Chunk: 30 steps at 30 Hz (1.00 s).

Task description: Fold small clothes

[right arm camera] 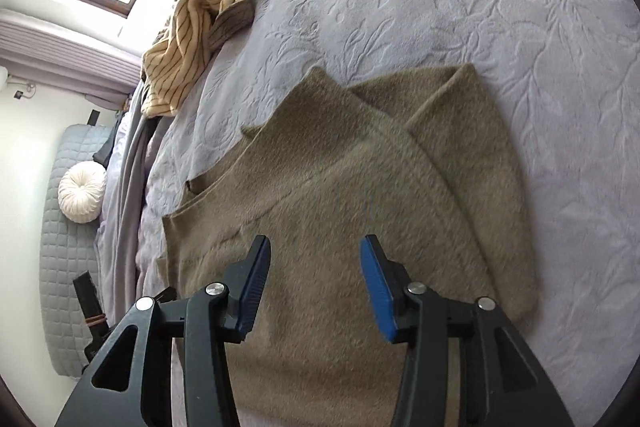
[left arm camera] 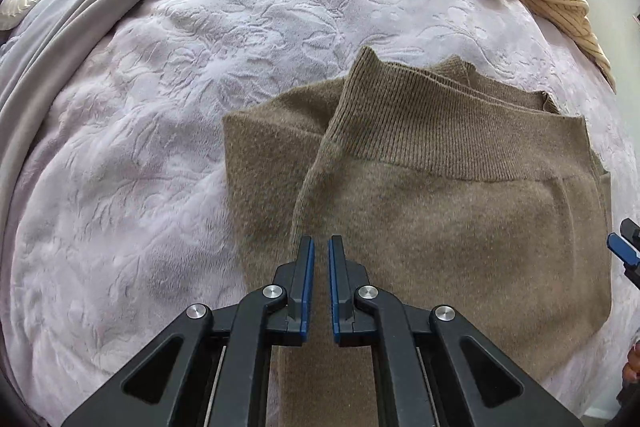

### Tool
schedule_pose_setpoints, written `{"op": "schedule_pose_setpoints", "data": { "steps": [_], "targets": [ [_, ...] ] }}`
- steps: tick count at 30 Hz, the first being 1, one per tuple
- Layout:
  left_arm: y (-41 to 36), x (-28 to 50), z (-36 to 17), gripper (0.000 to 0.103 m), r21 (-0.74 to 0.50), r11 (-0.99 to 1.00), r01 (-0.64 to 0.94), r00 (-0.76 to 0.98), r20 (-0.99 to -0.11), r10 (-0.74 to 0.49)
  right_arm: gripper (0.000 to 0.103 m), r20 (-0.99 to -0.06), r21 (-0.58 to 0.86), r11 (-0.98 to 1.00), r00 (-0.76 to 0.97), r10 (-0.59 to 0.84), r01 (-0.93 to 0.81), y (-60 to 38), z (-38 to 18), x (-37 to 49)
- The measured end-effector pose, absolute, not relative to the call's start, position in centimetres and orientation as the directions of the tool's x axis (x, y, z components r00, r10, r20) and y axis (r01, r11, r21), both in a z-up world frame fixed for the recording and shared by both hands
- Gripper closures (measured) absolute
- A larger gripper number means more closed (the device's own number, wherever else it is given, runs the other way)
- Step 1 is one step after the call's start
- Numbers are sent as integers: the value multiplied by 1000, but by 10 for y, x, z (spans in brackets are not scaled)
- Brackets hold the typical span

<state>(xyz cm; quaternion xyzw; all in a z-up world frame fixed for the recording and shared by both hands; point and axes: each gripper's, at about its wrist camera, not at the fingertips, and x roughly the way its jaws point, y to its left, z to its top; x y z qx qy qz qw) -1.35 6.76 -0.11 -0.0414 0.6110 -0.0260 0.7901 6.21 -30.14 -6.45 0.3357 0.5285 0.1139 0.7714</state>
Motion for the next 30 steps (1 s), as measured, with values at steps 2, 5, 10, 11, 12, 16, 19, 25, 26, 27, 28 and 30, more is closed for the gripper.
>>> {"op": "schedule_pose_setpoints", "data": {
  "steps": [2, 5, 10, 11, 12, 16, 19, 25, 26, 27, 28, 30],
  "targets": [
    [66, -22, 1, 95, -98, 995, -3, 251, -963, -94, 51, -734, 647, 745, 397, 551, 162, -290, -64, 52],
    [65, -33, 4, 95, -99, 995, 2, 253, -963, -96, 48, -744, 636, 758, 376, 552, 146, -277, -64, 37],
    [69, -47, 5, 95, -120, 993, -16, 238, -965, -113, 47, -739, 653, 740, 353, 574, 162, -266, -67, 24],
    [70, -49, 5, 95, -123, 992, -18, 233, -966, -115, 47, -740, 651, 742, 351, 574, 159, -263, -67, 22],
    [71, -51, 5, 95, -125, 992, -19, 229, -966, -117, 47, -740, 651, 743, 349, 575, 156, -261, -66, 21],
    [74, -58, 3, 95, -122, 992, -30, 219, -969, -113, 43, -739, 652, 742, 345, 579, 153, -253, -65, 17],
    [78, -63, 3, 95, -134, 990, -42, 217, -968, -122, 43, -738, 653, 743, 340, 582, 146, -247, -64, 14],
    [86, -73, 5, 95, -165, 984, -63, 223, -964, -147, 42, -731, 663, 738, 327, 599, 130, -231, -63, 6],
    [88, -75, 6, 94, -171, 983, -68, 229, -962, -151, 41, -731, 663, 738, 320, 602, 126, -227, -63, 4],
    [91, -77, 7, 86, -178, 981, -74, 231, -960, -157, 40, -731, 664, 738, 312, 606, 120, -222, -64, 2],
    [94, -78, 8, 31, -182, 980, -80, 230, -960, -159, 38, -731, 665, 738, 302, 612, 114, -218, -65, 1],
    [99, -82, 9, 2, -156, 982, -106, 250, -960, -125, 34, -729, 669, 735, 286, 622, 106, -208, -68, -4]
  ]
}}
